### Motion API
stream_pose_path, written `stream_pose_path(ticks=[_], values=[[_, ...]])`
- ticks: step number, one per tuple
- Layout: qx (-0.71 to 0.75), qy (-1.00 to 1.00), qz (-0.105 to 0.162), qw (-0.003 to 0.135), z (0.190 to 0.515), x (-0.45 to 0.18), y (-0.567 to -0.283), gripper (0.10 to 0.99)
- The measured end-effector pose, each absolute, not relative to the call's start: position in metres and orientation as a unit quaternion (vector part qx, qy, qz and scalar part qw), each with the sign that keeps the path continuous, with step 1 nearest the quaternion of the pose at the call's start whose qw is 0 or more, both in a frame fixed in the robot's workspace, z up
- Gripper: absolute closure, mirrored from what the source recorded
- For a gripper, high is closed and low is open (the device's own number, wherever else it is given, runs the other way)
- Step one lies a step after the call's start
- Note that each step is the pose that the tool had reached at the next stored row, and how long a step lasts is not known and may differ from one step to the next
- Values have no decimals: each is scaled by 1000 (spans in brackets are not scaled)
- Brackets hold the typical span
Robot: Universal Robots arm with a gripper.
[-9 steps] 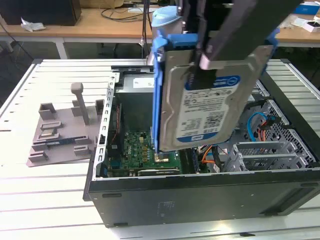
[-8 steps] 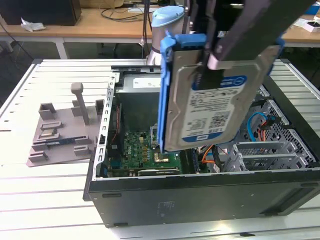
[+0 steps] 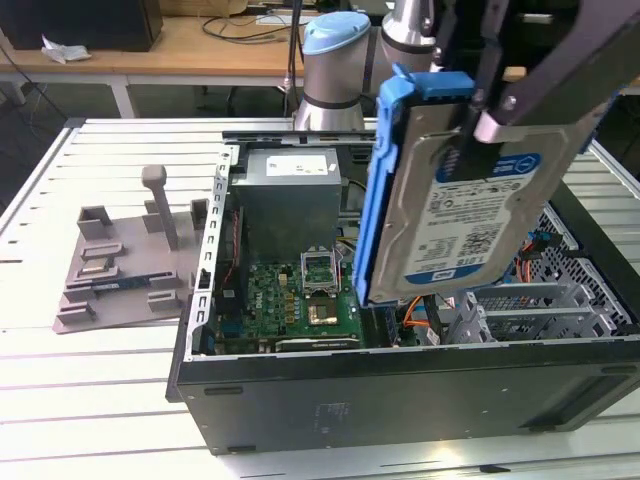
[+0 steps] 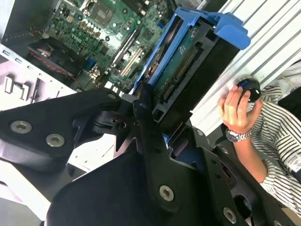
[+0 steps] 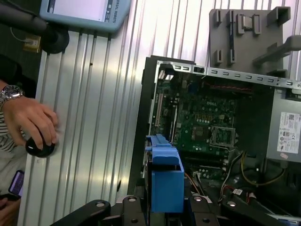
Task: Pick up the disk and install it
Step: 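Pick up the disk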
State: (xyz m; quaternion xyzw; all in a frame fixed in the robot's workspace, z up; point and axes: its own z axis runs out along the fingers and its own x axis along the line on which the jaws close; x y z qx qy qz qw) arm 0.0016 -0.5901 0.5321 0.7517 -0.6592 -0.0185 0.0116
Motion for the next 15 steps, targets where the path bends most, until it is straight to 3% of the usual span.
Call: stream_pose_path(ticks=[15], values=[[747, -665, -17, 13, 523, 66, -579, 722]])
